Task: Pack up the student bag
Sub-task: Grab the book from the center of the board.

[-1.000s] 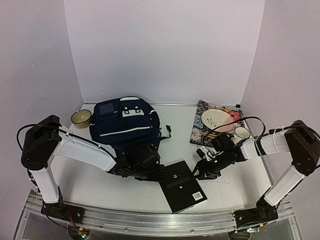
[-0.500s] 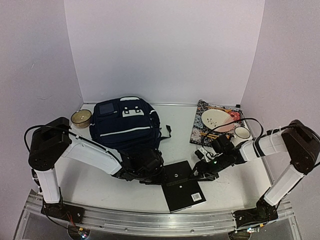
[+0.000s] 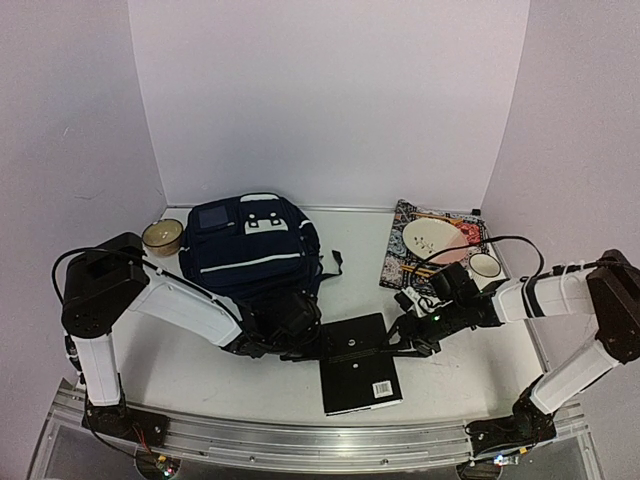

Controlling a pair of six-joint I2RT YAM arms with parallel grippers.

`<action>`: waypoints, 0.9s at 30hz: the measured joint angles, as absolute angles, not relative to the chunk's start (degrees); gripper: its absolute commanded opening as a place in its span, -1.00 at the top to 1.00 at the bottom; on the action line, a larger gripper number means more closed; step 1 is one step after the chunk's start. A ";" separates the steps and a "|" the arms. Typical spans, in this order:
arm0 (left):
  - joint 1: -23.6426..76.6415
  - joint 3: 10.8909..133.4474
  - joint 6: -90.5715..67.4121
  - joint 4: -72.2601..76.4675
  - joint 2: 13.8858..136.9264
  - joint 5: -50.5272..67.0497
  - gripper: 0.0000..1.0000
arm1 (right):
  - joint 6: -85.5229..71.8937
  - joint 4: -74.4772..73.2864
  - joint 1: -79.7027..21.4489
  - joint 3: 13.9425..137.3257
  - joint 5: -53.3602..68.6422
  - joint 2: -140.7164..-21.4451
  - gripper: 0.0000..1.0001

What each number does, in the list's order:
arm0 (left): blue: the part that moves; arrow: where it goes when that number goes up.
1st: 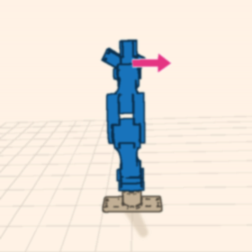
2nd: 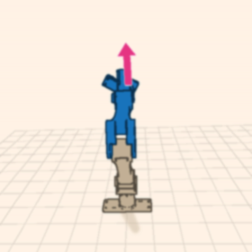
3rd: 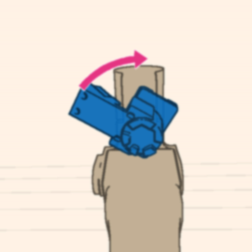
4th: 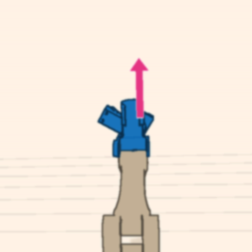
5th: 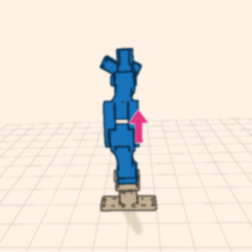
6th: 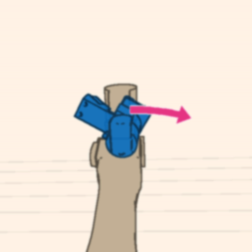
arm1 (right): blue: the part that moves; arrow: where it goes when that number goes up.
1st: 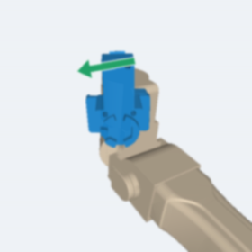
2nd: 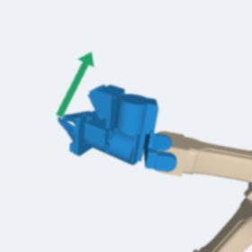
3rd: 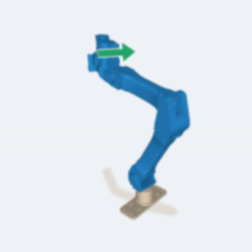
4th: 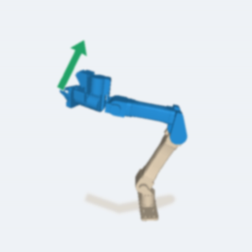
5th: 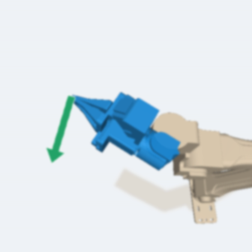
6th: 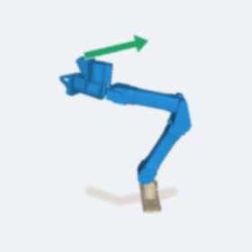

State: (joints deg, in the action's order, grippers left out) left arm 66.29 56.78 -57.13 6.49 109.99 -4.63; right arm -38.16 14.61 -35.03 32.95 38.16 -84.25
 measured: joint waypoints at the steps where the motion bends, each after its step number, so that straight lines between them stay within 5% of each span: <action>1: 66.26 56.73 -57.14 6.70 110.02 -4.66 0.21 | -38.38 14.59 -35.03 32.95 38.15 -84.25 0.15; 27: 64.50 51.20 -62.01 16.94 109.43 -11.53 0.24 | -51.23 27.59 -37.65 32.23 37.85 -85.51 0.29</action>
